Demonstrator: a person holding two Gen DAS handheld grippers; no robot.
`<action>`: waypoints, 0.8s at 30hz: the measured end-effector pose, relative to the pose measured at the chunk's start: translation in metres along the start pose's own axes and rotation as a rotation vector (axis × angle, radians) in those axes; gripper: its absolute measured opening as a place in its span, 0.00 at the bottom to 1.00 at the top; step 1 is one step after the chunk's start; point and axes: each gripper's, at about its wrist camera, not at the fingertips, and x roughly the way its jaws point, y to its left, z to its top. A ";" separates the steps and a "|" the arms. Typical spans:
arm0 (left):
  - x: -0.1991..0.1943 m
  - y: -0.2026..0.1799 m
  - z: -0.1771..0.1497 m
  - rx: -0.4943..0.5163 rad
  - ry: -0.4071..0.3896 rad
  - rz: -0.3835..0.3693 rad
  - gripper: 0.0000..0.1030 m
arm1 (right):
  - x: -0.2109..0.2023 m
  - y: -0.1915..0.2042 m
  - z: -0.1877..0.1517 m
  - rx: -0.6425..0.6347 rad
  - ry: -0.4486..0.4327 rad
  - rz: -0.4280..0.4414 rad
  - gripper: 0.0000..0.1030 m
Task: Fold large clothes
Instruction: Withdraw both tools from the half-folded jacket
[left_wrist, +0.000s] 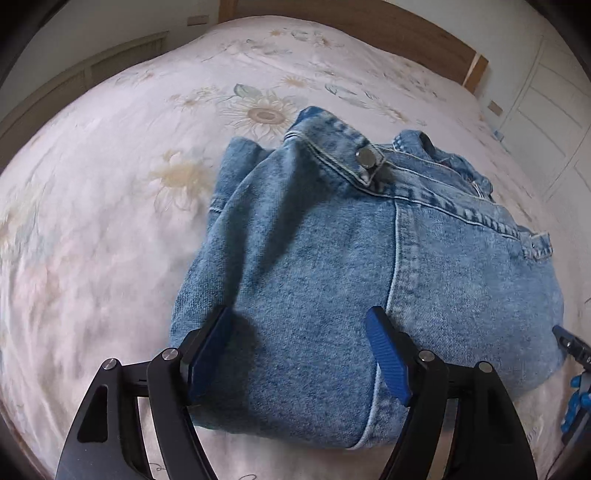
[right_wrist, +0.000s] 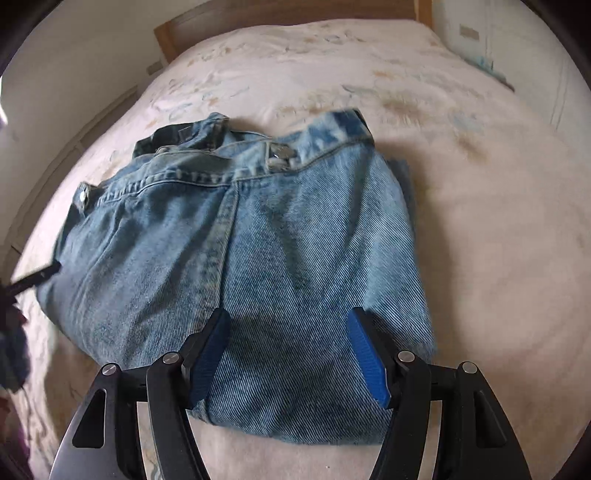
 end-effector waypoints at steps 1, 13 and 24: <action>-0.001 0.000 0.000 0.008 0.001 0.006 0.68 | -0.001 -0.003 -0.005 0.008 -0.011 0.009 0.66; -0.077 -0.002 -0.011 -0.076 -0.064 0.003 0.68 | -0.052 -0.003 -0.029 0.005 0.004 -0.031 0.66; -0.169 0.010 -0.051 -0.169 -0.102 -0.079 0.68 | -0.141 -0.004 -0.088 0.035 -0.051 -0.045 0.66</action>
